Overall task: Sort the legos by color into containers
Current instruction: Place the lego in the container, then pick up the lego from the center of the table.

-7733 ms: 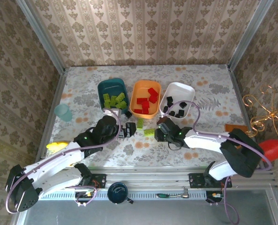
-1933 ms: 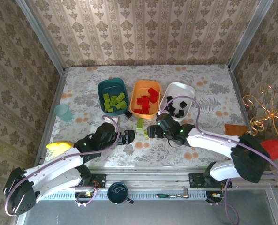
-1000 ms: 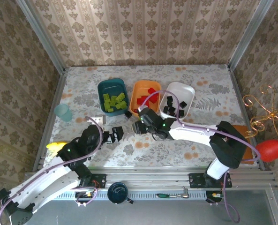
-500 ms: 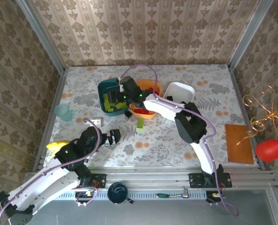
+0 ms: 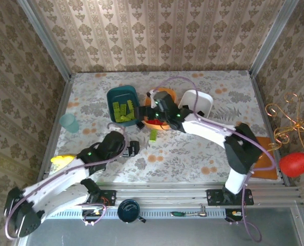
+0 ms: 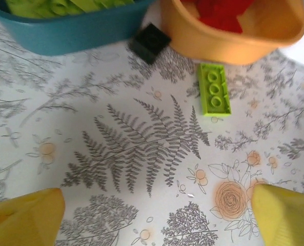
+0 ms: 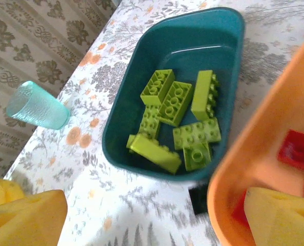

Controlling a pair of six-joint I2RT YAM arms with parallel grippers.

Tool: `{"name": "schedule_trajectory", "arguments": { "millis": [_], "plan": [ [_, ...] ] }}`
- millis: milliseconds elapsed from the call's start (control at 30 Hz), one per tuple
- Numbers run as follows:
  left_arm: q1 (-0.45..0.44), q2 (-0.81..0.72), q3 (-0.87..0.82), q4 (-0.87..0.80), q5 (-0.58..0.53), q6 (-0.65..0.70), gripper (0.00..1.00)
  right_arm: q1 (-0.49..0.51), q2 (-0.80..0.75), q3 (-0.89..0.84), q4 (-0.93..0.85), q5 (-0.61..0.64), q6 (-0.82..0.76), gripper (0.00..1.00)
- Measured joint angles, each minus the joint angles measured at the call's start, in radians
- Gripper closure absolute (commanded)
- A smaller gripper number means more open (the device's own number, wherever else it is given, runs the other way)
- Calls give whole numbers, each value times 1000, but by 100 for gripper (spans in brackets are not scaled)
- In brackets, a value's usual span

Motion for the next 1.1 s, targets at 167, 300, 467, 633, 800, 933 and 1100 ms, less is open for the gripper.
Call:
{"name": "schedule_trajectory", "arguments": {
  "millis": [167,300,467,633,800,933,1100],
  "plan": [
    [-24,343,139,90,29,63,25,-20,-233,-270,56,27,20,9],
    [-63,551,248,132,13,115,33,-36,-354,-417,54,50,31,8],
    [-82,730,347,163,-24,159,42,-61,-480,-507,41,68,42,8],
    [-87,832,406,182,-64,185,47,-82,-560,-549,22,85,43,7],
    [-101,901,438,202,-97,195,48,-92,-602,-562,-25,107,42,6],
    [-111,918,442,213,-119,198,59,-94,-629,-571,-39,114,42,6],
    [-121,906,418,242,-137,193,68,-94,-638,-575,-40,115,42,6]
  ]
}}
